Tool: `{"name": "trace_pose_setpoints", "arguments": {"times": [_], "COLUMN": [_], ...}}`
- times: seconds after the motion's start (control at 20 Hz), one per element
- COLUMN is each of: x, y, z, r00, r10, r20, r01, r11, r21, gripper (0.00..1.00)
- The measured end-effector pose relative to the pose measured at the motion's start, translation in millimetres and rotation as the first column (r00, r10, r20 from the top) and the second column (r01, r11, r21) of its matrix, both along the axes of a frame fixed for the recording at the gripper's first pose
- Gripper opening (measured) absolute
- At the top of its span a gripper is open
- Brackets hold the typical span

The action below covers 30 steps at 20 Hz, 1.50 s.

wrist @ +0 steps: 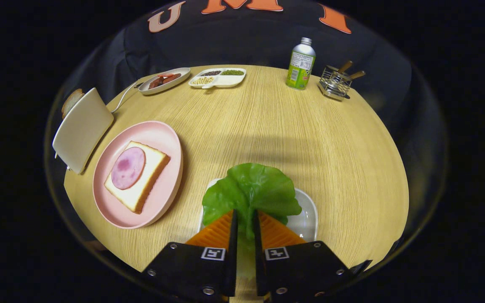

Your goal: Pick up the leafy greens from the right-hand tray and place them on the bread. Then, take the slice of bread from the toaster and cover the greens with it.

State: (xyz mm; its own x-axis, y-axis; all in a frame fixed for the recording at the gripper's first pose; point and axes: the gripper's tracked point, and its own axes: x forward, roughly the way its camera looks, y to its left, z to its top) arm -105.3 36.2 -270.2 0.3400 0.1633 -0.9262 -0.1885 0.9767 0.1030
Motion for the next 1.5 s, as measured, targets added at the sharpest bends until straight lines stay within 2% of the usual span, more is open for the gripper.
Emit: {"name": "trace_pose_setpoints", "arguments": {"times": [0.05, 0.15, 0.35, 0.75, 1.0, 1.5], "x": [2, 2, 3, 23, 31, 36], "y": [-2, -4, -2, 14, 37, 119], "z": [0, 0, 7, 63, 95, 112], "r00": [1.0, 0.999, 0.998, 0.986, 0.975, 0.955], "r10": [-0.018, -0.041, -0.047, -0.051, -0.01, 0.149], "r20": [0.004, 0.007, 0.031, 0.157, 0.22, 0.256], "r01": [0.018, 0.041, 0.045, 0.024, -0.037, -0.22], "r11": [1.0, 0.999, 0.997, 0.985, 0.977, 0.936], "r21": [0.011, 0.034, 0.07, 0.17, 0.209, 0.275], "gripper": [0.11, 0.03, 0.01, 0.01, 0.01, 0.01]}}
